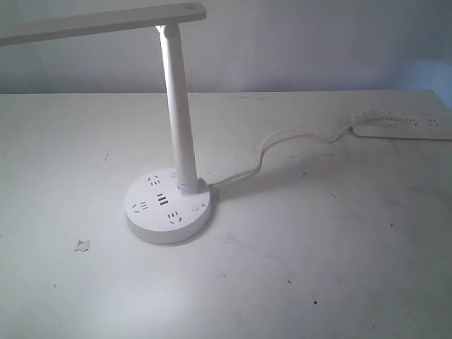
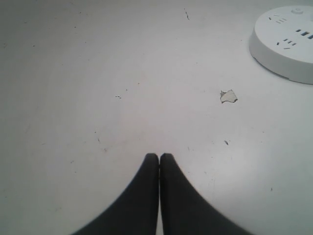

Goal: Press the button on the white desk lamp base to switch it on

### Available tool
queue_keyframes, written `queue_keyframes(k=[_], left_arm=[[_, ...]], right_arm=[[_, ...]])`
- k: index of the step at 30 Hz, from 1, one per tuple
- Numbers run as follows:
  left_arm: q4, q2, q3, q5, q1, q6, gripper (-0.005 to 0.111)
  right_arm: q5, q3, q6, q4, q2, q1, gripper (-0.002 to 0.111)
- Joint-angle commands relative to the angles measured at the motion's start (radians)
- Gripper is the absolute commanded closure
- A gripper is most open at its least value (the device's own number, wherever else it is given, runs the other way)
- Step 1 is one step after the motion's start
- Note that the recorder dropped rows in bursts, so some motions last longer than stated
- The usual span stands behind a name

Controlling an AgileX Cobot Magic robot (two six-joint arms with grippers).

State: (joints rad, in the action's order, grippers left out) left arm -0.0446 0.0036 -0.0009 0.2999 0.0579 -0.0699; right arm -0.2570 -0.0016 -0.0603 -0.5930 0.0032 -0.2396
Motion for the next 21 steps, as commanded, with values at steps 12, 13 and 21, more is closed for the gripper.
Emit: queue_keyframes(k=[12, 13, 21], left_arm=[[0.002, -0.004, 0.001, 0.007, 0.000, -0.001, 0.107], [0.002, -0.004, 0.001, 0.007, 0.000, -0.001, 0.107], [0.002, -0.004, 0.001, 0.007, 0.000, -0.001, 0.107]], right_arm=[[0.005, 0.002, 0.009, 0.005, -0.003, -0.146, 0.108], [0.005, 0.002, 0.013, 0.005, -0.003, -0.146, 0.108], [-0.113, 0.002, -0.050, 0.260, -0.003, -0.146, 0.108]])
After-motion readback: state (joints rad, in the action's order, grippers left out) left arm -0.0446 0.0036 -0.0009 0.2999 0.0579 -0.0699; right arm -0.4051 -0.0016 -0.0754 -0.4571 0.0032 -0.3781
